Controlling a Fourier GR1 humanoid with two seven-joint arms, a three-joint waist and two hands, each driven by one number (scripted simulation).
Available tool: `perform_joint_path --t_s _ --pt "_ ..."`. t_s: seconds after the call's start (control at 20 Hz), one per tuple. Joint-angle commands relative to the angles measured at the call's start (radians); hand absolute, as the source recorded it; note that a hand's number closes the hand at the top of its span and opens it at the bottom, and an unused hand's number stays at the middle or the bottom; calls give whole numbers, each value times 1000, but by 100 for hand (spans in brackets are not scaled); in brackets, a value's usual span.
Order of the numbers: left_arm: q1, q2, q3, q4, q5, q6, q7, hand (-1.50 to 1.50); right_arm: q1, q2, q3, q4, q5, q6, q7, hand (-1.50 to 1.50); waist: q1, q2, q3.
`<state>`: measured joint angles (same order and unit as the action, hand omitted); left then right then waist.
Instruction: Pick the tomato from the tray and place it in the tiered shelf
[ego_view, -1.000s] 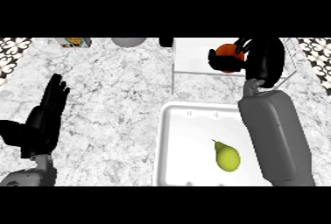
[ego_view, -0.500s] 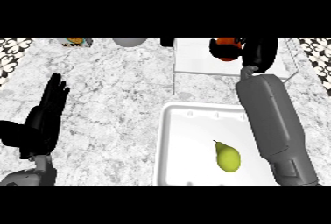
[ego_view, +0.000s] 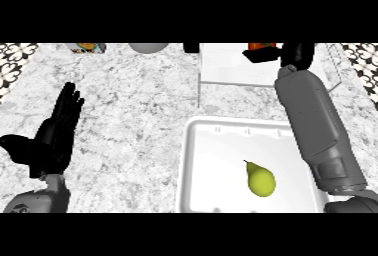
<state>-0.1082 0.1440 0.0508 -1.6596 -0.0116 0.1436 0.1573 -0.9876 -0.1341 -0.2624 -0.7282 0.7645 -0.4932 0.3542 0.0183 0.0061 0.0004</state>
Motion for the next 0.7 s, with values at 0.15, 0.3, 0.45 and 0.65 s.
perform_joint_path --t_s 0.15,0.3,0.45,0.65 --pt "-15 12 25 36 -2 -13 -28 0 -62 -25 -60 101 -111 -37 -179 -150 2 1 0" --pt "0 0 14 -36 -5 5 35 0 3 3 -52 -70 -159 -21 -170 -150 -14 -7 0" --pt "31 18 27 -24 15 -33 6 0 -49 -19 -71 -108 -172 -43 -97 -150 -13 -7 -1" --pt "-7 13 50 12 14 -11 10 0 56 -74 -73 -287 -177 -20 -4 -150 -34 -12 -1"
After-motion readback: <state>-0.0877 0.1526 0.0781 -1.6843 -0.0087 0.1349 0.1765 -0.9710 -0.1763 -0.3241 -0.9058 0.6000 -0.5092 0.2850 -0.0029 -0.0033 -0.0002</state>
